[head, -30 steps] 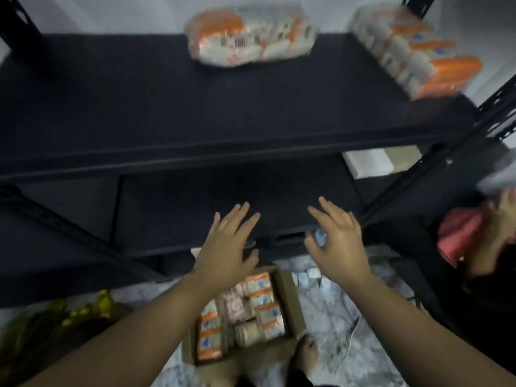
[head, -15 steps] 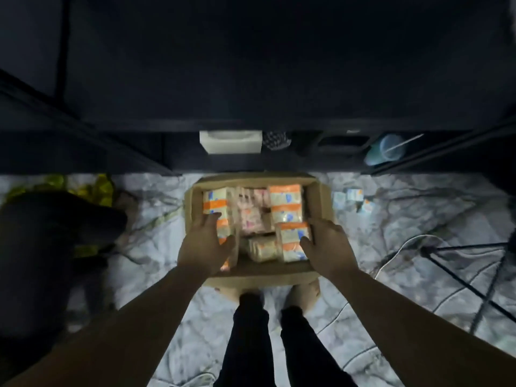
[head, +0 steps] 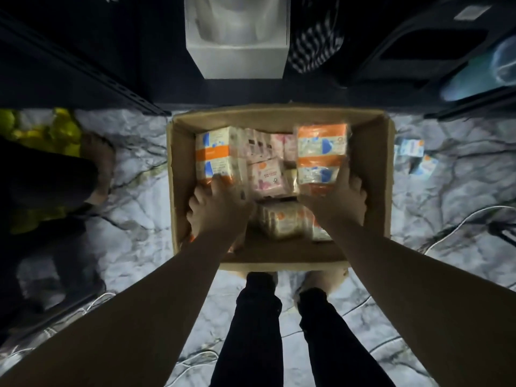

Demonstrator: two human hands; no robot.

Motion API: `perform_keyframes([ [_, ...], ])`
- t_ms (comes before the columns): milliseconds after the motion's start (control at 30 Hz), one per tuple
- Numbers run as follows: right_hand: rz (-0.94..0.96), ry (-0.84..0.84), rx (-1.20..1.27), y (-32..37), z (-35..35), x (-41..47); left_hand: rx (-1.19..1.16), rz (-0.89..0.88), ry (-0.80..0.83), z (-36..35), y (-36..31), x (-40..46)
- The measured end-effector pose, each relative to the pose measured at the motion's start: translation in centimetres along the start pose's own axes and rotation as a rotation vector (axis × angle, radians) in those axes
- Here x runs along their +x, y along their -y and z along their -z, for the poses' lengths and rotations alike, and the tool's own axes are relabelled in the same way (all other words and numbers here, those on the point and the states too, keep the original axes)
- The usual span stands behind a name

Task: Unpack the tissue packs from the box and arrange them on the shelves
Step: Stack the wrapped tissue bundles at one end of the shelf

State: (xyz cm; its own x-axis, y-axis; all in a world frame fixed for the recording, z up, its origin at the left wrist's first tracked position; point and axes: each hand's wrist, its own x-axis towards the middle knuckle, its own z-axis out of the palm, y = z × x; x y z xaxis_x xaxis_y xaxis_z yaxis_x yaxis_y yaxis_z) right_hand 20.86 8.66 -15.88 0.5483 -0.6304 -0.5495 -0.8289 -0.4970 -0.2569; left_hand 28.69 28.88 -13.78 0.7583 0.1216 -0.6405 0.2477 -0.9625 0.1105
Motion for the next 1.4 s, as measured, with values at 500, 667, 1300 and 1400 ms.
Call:
perform_keyframes([
  [500,0.086,-0.051,0.087,0.1,4.7,-3.8,-0.272,-0.064,-0.046,4.7,-0.1,-4.5],
  [667,0.139,-0.09,0.169,1.2,10.3,-7.8,-0.327,-0.139,-0.064,9.2,-0.4,-9.6],
  [1300,0.661,-0.439,0.421,6.9,49.7,-25.5,-0.502,-0.758,-0.463,41.0,-7.3,-33.4],
  [1400,0.721,-0.488,0.431,7.5,54.2,-27.0,-0.488,-0.85,-0.54,44.7,-8.8,-35.6],
])
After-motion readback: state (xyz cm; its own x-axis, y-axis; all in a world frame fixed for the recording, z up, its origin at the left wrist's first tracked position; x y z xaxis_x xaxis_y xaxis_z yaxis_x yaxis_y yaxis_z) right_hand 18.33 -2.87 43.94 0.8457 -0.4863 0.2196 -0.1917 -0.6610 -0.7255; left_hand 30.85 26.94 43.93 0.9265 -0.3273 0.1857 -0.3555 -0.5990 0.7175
